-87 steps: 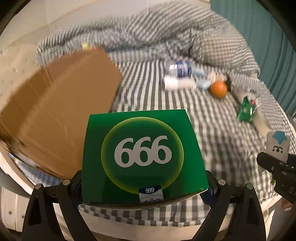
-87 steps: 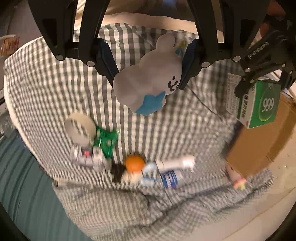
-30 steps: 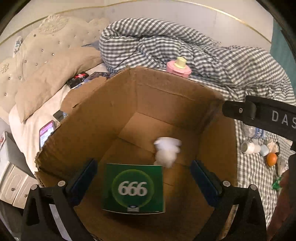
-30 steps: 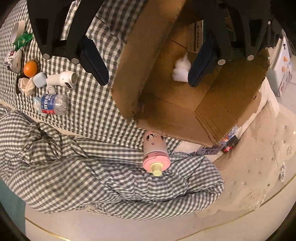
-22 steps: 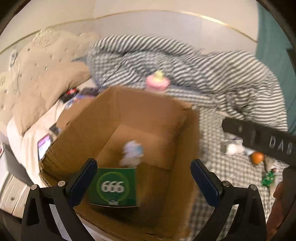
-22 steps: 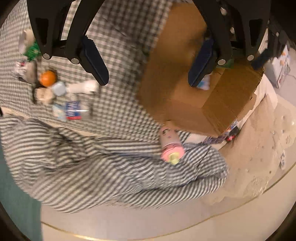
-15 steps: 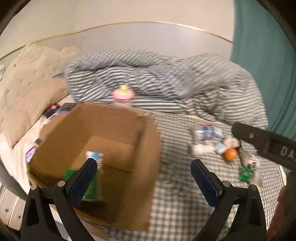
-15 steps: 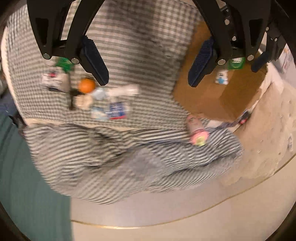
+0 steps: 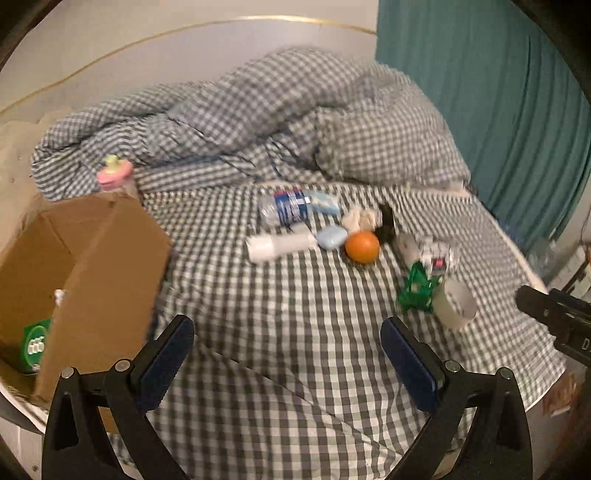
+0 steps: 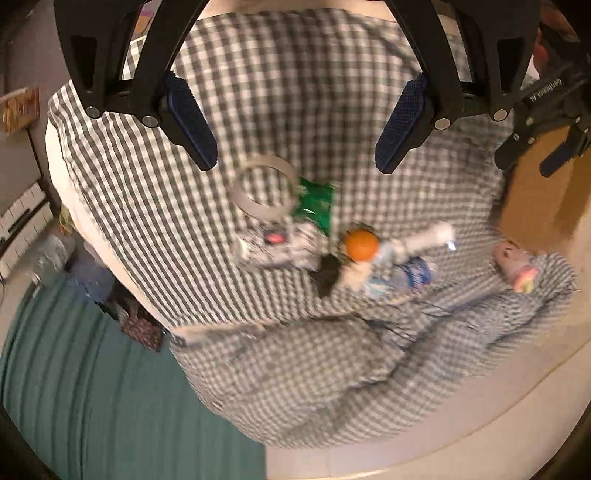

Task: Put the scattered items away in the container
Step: 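Grasp the tape roll with the right tool while the left tool grasps the green snack bag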

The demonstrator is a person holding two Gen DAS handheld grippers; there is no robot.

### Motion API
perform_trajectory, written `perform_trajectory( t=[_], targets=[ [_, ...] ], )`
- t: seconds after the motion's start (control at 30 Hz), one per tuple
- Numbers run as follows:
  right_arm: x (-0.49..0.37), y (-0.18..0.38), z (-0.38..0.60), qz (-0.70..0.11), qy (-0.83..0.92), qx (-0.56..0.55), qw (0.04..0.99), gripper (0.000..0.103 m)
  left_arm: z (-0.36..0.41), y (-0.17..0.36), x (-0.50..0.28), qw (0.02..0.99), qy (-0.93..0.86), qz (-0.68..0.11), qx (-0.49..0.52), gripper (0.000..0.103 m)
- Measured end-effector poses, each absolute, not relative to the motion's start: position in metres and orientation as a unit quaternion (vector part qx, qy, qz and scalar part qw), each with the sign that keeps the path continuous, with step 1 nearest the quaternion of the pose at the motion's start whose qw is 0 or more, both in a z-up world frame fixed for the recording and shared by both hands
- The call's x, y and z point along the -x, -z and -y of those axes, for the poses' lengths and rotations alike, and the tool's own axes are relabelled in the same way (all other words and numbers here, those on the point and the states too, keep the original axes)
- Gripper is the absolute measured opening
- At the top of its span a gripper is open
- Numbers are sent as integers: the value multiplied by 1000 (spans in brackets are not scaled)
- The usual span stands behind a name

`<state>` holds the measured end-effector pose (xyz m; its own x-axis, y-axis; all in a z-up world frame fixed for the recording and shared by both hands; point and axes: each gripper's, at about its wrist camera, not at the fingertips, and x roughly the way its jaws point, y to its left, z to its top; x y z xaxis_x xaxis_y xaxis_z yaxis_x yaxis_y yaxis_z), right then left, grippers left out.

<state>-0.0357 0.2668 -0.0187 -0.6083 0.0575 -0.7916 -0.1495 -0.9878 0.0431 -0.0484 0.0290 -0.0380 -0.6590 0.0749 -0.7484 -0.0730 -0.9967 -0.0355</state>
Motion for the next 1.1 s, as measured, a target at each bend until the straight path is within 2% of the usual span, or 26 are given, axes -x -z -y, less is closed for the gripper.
perform_trajectory(
  t=[0.27,0.57,0.8,0.87,1.1],
  targets=[
    [77,80,-288,-64,-868,490,51,88,-50,91,83,55,-887,1,459,103],
    [113,136,-318,-102,-837,532,74,88,-79,118,116,88,-879,-30,468,103],
    [145,157,-324,-102,-829,548,54,88,-102,140,136,104,-870,-32,480,103],
    [149,159,-325,-107,-833,540,51,83,-108,145,140,111,-867,-32,485,103],
    [116,130,-361,-149,-859,482,85,83,-147,151,150,152,-865,-56,476,103]
  ],
)
